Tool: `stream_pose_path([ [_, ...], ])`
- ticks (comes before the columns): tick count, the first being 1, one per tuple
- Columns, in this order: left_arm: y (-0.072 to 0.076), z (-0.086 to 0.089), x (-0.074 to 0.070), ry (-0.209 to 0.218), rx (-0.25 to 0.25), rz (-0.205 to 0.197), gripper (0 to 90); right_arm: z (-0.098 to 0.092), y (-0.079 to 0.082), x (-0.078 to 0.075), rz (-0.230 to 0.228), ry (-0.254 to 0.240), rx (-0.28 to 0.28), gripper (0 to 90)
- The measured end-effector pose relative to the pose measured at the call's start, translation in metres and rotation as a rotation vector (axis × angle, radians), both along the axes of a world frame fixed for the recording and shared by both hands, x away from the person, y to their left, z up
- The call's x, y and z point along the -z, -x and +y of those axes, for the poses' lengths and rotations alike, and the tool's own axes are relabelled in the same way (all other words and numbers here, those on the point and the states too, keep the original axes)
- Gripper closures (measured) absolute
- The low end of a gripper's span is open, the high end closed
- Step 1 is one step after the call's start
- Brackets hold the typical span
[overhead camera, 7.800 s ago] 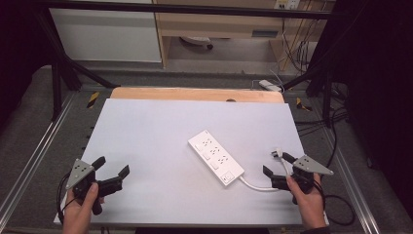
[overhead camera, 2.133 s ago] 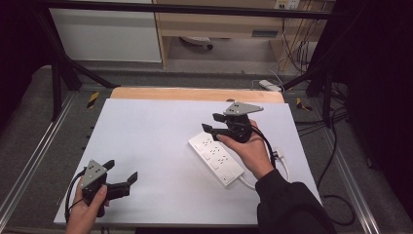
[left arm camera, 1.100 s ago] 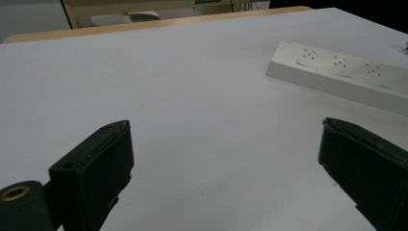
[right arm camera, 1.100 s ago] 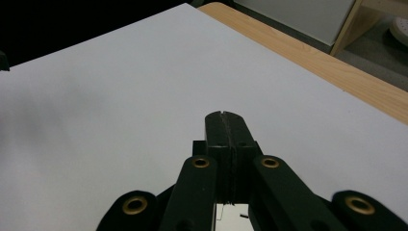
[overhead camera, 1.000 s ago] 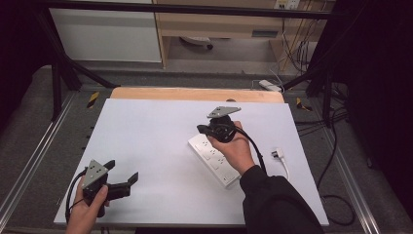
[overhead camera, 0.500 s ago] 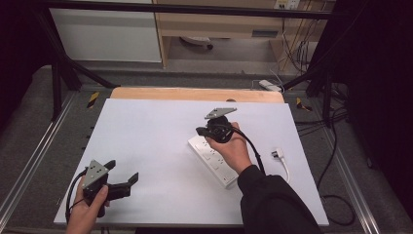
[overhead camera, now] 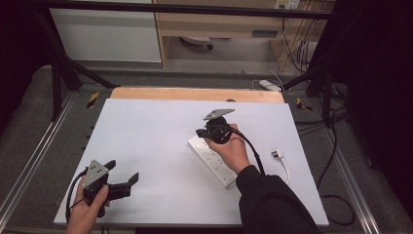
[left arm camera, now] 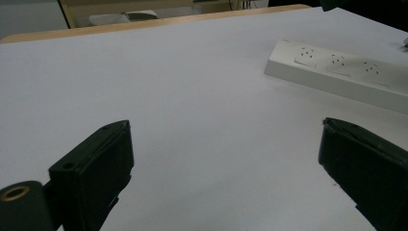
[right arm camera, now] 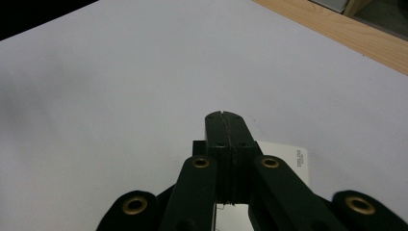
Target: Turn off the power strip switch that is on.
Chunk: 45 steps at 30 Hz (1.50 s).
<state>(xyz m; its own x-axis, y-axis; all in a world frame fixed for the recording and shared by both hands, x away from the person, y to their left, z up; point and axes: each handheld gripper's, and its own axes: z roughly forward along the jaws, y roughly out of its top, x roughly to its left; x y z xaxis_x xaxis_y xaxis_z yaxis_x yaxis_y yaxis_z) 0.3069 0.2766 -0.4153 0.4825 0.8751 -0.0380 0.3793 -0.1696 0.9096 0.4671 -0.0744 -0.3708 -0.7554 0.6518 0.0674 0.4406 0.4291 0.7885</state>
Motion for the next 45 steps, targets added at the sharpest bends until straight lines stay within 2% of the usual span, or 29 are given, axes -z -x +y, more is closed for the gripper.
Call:
stream_pose_path([
  [18, 0.0, -0.001, 0.0, 0.0, 0.006, 0.005, 5.2, 0.001, -0.003, 0.009, 0.025, 0.014, 0.007, 90.0],
  [32, 0.0, -0.001, 0.0, -0.003, 0.007, 0.005, 5.3, 0.002, -0.005, 0.025, 0.05, 0.026, 0.021, 90.0],
  [45, 0.0, -0.001, 0.0, -0.005, 0.01, 0.006, 5.3, 0.003, -0.006, 0.033, 0.048, 0.021, 0.023, 90.0],
])
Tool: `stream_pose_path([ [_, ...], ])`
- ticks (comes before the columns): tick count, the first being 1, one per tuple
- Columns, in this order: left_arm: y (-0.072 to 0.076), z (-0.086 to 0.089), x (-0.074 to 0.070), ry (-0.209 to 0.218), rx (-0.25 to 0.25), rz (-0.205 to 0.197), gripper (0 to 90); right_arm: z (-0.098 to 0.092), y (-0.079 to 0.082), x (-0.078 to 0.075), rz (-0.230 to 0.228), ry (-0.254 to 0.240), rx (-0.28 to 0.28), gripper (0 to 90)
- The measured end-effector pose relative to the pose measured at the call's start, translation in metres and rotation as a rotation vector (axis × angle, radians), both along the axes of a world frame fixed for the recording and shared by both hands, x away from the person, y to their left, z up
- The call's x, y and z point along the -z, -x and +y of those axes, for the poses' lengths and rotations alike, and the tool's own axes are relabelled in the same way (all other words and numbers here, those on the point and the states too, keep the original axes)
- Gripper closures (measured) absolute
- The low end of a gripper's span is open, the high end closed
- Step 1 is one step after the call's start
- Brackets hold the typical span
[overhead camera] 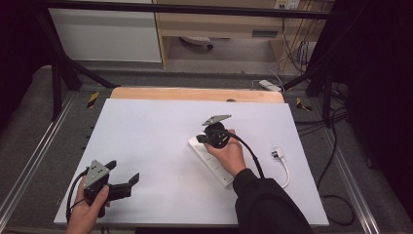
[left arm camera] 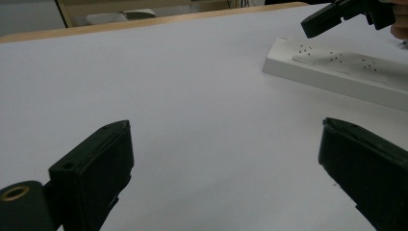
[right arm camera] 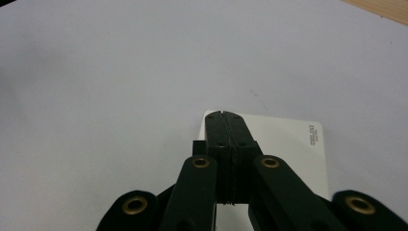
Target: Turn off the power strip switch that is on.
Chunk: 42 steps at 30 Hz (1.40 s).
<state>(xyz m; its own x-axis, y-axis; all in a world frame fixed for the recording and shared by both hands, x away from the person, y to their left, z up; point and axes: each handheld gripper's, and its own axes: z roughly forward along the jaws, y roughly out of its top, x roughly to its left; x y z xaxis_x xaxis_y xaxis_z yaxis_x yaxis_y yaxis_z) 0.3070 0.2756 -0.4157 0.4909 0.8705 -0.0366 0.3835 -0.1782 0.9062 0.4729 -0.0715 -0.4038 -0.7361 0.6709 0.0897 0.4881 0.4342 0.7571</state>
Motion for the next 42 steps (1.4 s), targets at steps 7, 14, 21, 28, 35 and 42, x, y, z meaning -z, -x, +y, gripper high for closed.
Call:
stream_pose_path([
  [7, 0.0, 0.0, 0.0, -0.004, -0.001, 0.003, 5.3, 0.001, -0.001, 0.007, 0.007, 0.01, 0.0, 90.0],
  [14, 0.0, -0.001, 0.001, -0.006, 0.007, 0.007, 5.3, 0.0, -0.002, 0.011, 0.012, 0.016, 0.005, 90.0],
  [21, 0.0, -0.001, 0.001, -0.007, 0.008, 0.008, 5.3, 0.001, -0.002, 0.014, 0.018, 0.019, 0.005, 90.0],
  [28, 0.0, -0.002, 0.001, -0.008, 0.009, 0.008, 5.3, 0.003, -0.002, 0.016, 0.021, 0.019, 0.007, 90.0],
  [35, 0.0, -0.002, 0.001, -0.007, 0.009, 0.008, 5.3, 0.005, -0.003, 0.017, 0.026, 0.017, 0.01, 90.0],
  [42, 0.0, -0.002, 0.001, -0.008, 0.01, 0.008, 5.3, 0.005, -0.004, 0.019, 0.025, 0.022, 0.008, 90.0],
])
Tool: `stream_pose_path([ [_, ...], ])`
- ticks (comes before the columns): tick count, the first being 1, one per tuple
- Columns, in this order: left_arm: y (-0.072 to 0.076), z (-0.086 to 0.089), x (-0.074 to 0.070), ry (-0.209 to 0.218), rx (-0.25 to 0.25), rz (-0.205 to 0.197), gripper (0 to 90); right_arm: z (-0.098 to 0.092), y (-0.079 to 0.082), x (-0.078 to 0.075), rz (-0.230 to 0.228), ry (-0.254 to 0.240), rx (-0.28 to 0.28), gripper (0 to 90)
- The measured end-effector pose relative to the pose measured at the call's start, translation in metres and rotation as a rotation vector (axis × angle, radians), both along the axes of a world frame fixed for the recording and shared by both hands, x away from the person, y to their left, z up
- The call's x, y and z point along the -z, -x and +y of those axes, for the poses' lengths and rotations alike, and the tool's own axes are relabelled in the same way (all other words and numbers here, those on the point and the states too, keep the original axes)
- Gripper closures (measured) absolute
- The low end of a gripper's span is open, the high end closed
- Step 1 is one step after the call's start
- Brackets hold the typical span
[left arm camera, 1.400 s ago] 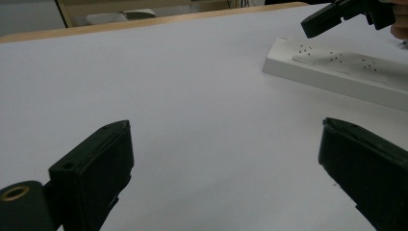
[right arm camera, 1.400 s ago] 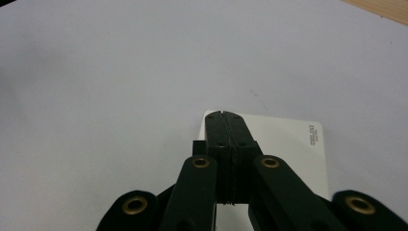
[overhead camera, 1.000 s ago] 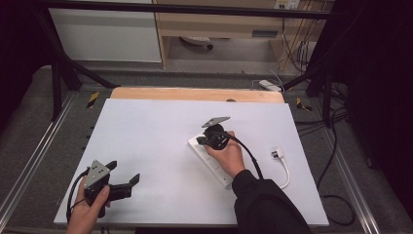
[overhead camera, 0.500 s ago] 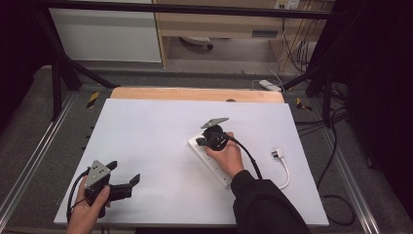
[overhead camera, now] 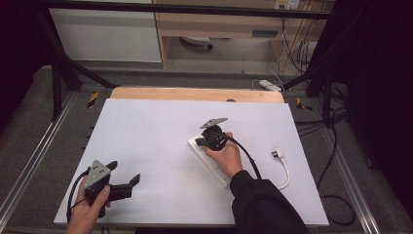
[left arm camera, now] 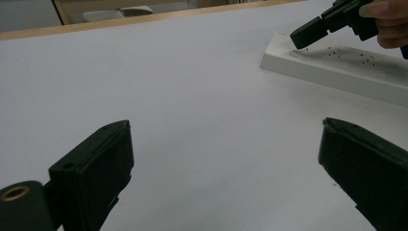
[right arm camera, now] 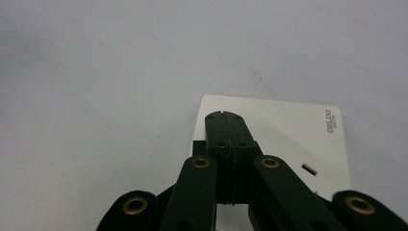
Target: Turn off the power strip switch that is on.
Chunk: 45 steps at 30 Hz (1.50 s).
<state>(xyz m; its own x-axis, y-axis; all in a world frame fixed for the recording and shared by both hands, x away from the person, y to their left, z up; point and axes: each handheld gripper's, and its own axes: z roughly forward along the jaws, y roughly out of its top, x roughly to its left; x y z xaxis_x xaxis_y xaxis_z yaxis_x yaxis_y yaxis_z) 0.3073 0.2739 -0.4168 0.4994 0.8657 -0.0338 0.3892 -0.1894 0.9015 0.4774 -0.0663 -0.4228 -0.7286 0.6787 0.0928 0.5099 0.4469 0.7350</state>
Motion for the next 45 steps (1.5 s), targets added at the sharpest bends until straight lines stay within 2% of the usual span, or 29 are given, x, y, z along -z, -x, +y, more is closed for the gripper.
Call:
stream_pose_path([
  [5, 0.0, 0.0, -0.0001, 0.0, 0.0, 0.0, 5.3, 0.0006, 0.0001, 0.0009, 0.009, 0.001, 0.004, 90.0],
  [45, 0.0, -0.001, 0.0004, -0.004, 0.006, 0.005, 5.3, 0.0036, 0.0011, 0.0046, 0.001, -0.002, -0.001, 90.0],
])
